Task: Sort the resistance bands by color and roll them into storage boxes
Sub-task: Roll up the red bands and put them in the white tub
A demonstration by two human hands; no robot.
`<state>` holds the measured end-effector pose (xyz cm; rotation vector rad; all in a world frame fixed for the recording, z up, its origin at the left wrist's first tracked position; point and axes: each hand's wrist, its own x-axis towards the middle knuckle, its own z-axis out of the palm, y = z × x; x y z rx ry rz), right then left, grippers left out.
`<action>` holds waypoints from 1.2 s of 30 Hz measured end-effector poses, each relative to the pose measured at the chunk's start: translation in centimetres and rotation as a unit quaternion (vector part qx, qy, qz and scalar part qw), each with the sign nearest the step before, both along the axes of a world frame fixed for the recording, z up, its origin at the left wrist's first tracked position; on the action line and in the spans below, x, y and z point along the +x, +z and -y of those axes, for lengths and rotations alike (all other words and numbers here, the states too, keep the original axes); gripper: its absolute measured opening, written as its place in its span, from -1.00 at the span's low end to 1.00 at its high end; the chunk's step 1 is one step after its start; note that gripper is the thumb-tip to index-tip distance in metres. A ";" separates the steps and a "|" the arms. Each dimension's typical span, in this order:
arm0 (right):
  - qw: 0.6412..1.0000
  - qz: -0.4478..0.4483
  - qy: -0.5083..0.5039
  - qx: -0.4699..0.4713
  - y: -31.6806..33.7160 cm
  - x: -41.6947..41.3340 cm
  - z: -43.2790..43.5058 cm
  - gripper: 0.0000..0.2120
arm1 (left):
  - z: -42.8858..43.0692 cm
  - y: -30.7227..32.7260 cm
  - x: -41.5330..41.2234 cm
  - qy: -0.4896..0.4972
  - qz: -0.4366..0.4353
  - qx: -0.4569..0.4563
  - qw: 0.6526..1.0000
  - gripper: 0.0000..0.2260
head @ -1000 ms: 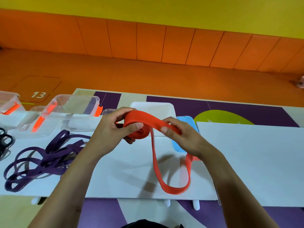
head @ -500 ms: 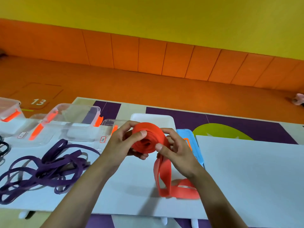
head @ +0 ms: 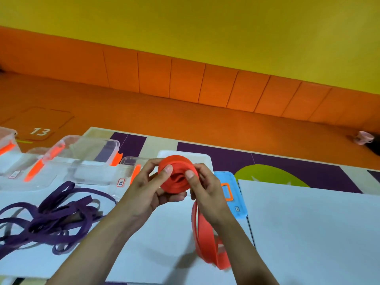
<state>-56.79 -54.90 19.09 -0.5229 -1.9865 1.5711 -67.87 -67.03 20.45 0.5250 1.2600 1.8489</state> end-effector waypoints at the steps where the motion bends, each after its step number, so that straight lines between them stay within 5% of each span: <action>1: 1.000 -0.004 -0.012 -0.002 -0.1 -0.1 0.0 -0.75 | -0.1 0.1 0.1 -0.008 0.009 0.001 1.000 -0.63; 3: 0.999 0.018 -0.027 0.025 0.2 0.2 -0.5 -0.72 | -0.1 0.4 -0.2 -0.031 -0.008 -0.022 0.999 -0.64; 8: 0.991 0.085 0.037 0.100 3.3 1.2 -2.9 -0.71 | 1.6 3.0 -4.1 -0.128 -0.235 -0.120 0.956 -0.70; 13: 0.992 0.062 0.031 0.109 4.5 1.5 -2.8 -0.64 | 1.0 3.6 -3.5 -0.137 -0.308 -0.081 0.938 -0.73; 22: 0.998 -0.048 -0.026 -0.015 1.2 1.1 -2.2 -0.63 | -0.5 0.5 -0.8 -0.055 -0.109 0.024 0.992 -0.73; 28: 0.998 -0.021 -0.018 -0.053 0.8 0.8 -1.9 -0.71 | -0.1 0.2 -0.4 -0.087 -0.022 0.018 0.996 -0.68; 32: 1.000 0.012 -0.006 0.009 2.1 1.1 -2.3 -0.78 | 0.8 1.4 -2.1 -0.106 -0.173 -0.100 0.974 -0.77; 36: 0.994 0.073 0.030 0.071 3.8 1.3 -3.1 -0.74 | 1.8 2.7 -4.2 -0.080 -0.398 -0.178 0.897 -0.64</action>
